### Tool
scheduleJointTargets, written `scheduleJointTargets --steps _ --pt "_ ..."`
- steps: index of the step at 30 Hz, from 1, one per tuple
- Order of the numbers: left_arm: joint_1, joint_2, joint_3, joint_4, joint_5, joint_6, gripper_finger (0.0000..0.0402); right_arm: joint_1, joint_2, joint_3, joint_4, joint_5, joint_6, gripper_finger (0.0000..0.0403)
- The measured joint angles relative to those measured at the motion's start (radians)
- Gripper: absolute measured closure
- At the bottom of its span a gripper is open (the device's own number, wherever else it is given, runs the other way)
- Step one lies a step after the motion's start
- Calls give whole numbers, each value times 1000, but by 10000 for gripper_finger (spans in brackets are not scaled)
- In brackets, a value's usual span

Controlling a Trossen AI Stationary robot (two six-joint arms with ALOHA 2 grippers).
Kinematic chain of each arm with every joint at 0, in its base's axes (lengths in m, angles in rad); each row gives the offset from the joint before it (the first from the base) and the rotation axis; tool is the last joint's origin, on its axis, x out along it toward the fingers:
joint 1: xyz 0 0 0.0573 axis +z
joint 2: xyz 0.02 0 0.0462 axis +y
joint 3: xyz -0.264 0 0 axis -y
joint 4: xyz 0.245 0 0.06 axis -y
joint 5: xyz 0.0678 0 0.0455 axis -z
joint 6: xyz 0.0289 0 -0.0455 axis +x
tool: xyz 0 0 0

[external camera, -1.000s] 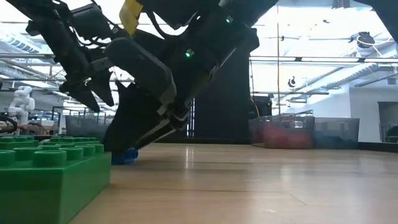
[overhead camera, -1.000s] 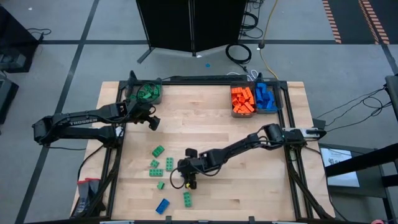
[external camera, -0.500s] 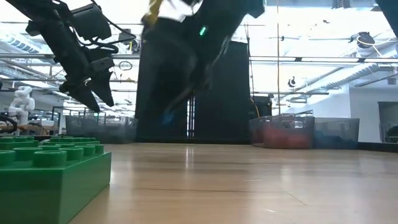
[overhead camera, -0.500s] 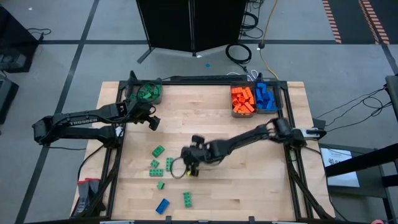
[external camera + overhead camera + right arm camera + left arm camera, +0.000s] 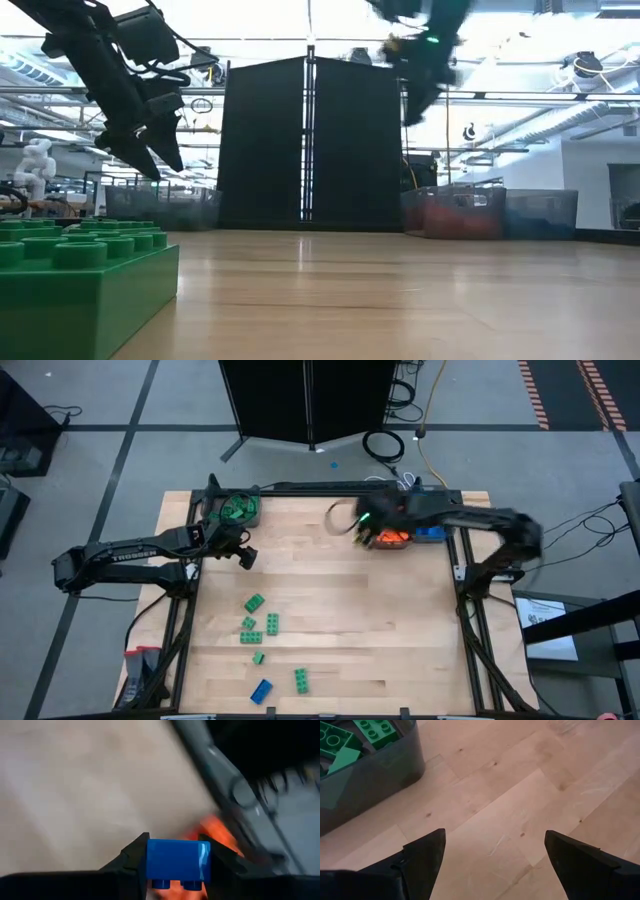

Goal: Sort blocks
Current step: Put the blue game piece into the right black bin

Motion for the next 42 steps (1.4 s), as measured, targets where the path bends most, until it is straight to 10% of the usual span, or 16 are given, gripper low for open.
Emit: scheduleJointTargets --steps 8,17,26,36,42 --pt "0 0 0 1 -15 0 59 -341 -268 -343 32 19 176 283" --pt "-5 0 0 4 74 26 59 -509 -265 -534 136 -28 189 279" --pt "-84 -3 3 4 104 30 59 -520 -259 -504 298 -98 108 69" --pt "-304 -48 139 3 268 93 59 -303 -298 -312 538 -714 22 105" --pt "-492 -55 162 -10 254 44 59 70 -226 -301 767 -755 12 106"
